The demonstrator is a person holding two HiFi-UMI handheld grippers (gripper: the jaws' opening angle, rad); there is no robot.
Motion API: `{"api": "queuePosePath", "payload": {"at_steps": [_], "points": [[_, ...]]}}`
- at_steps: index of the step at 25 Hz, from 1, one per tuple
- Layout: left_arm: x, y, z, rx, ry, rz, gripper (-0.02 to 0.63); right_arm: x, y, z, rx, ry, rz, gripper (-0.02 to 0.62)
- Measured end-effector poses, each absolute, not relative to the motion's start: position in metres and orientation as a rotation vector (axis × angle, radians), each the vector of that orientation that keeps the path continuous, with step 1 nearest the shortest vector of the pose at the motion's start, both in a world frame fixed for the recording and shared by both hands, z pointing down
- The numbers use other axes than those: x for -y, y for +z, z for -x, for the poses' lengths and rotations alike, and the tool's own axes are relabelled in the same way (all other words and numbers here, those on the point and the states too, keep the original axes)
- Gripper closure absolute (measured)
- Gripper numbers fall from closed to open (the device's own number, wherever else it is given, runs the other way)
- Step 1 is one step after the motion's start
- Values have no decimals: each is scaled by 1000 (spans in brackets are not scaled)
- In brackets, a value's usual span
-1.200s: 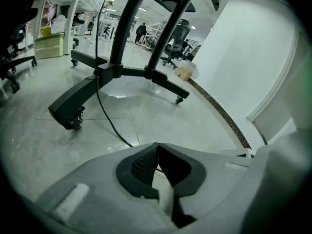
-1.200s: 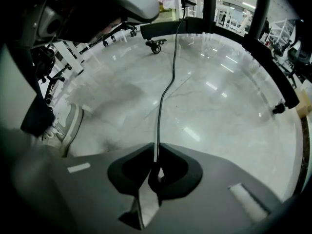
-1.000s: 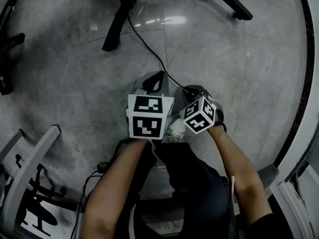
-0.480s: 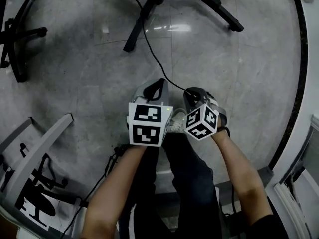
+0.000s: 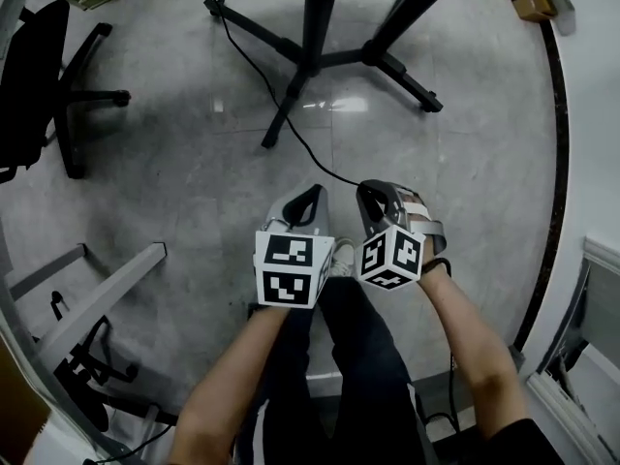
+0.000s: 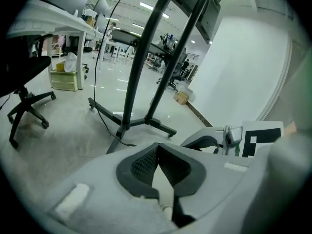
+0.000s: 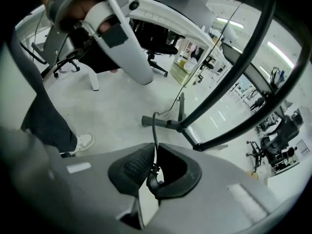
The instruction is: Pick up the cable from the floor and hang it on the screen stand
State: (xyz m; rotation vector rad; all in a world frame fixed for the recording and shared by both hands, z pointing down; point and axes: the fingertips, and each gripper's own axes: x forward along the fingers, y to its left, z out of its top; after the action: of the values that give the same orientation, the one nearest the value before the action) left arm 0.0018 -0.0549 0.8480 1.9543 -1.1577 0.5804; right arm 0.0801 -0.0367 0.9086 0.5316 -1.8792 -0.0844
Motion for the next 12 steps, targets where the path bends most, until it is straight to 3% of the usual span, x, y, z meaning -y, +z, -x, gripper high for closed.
{"api": "queuePosePath", "payload": {"at_steps": [12], "points": [[87, 701, 27, 1254, 482, -2042, 608, 74, 739, -44, 1917, -401, -543, 566]]}}
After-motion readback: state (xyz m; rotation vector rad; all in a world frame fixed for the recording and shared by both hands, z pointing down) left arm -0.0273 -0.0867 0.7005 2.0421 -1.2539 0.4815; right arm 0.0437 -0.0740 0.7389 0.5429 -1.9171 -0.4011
